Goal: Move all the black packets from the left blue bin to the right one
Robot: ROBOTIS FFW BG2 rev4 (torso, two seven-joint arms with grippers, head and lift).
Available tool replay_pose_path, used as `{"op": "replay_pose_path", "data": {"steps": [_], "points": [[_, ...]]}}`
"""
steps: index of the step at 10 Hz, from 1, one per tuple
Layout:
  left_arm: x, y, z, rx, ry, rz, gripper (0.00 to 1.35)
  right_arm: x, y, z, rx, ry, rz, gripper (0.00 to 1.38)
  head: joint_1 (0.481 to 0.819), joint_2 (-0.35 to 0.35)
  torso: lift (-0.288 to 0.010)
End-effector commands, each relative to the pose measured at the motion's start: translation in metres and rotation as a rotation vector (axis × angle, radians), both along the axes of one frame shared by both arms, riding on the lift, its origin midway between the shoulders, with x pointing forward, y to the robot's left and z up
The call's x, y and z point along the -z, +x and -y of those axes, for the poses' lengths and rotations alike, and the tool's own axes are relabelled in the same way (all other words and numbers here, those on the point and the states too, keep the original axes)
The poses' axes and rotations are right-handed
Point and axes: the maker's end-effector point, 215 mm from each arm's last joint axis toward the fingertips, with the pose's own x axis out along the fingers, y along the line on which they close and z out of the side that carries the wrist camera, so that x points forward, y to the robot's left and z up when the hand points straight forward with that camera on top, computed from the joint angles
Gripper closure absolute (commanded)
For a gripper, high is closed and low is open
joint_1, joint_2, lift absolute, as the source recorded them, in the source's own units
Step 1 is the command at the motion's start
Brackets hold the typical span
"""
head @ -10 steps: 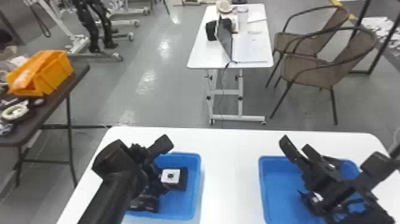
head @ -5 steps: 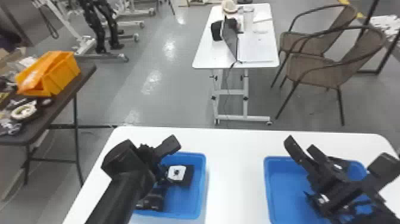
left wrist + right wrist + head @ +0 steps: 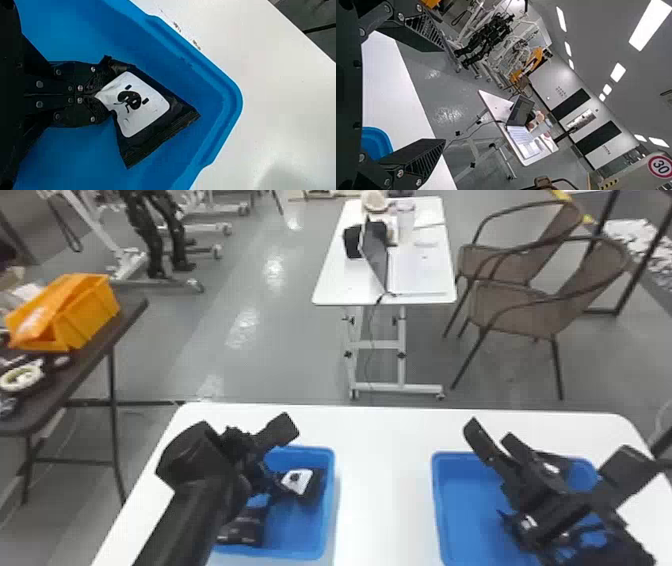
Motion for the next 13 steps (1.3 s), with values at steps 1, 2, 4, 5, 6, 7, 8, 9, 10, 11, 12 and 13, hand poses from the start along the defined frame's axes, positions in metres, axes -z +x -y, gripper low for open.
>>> {"op": "replay_pose_path", "data": {"steps": [1,2,4,5,6,7,8,9,10,11,12,13], "points": [[-0.027,0.006,0.005,-0.026,-0.052,0.081,1.18,-0.001,0.000,-0.001,-0.001,0.002,0.001,0.21,0.695,0.140,0.000],[-0.055,0.010,0.012,-0.037,-0.089,0.146,1.18,-0.001,0.000,-0.001,-0.003,0.004,0.003,0.21,0.695,0.135,0.000],[-0.119,0.026,0.033,-0.049,-0.189,0.309,1.18,-0.007,0.002,-0.004,-0.015,0.012,0.018,0.21,0.695,0.121,0.000],[-0.136,0.035,0.056,-0.037,-0.278,0.355,1.18,-0.011,0.004,-0.010,-0.031,0.011,0.030,0.21,0.695,0.116,0.000],[-0.151,0.046,0.082,-0.019,-0.347,0.420,1.18,-0.016,0.007,-0.017,-0.057,0.007,0.049,0.21,0.695,0.104,0.000],[-0.159,0.055,0.109,-0.015,-0.438,0.478,1.18,-0.022,0.011,-0.023,-0.087,-0.013,0.075,0.21,0.695,0.086,0.000],[-0.161,0.061,0.142,-0.023,-0.613,0.497,1.18,-0.027,0.015,-0.033,-0.132,-0.022,0.103,0.21,0.695,0.068,0.000],[-0.163,0.066,0.161,-0.049,-0.716,0.508,1.18,-0.035,0.020,-0.044,-0.171,-0.022,0.138,0.21,0.695,0.039,0.000],[-0.171,0.072,0.175,-0.058,-0.800,0.527,1.18,-0.040,0.023,-0.051,-0.190,-0.027,0.164,0.21,0.695,0.029,0.000],[-0.174,0.077,0.183,-0.090,-0.885,0.527,1.18,-0.042,0.025,-0.056,-0.206,-0.030,0.174,0.21,0.695,0.015,0.000],[-0.181,0.082,0.189,-0.103,-0.934,0.532,1.18,-0.043,0.026,-0.061,-0.214,-0.033,0.179,0.20,0.695,0.006,0.000],[-0.185,0.085,0.201,-0.092,-0.956,0.524,1.18,-0.042,0.028,-0.063,-0.217,-0.038,0.180,0.21,0.695,0.001,0.000]]}}
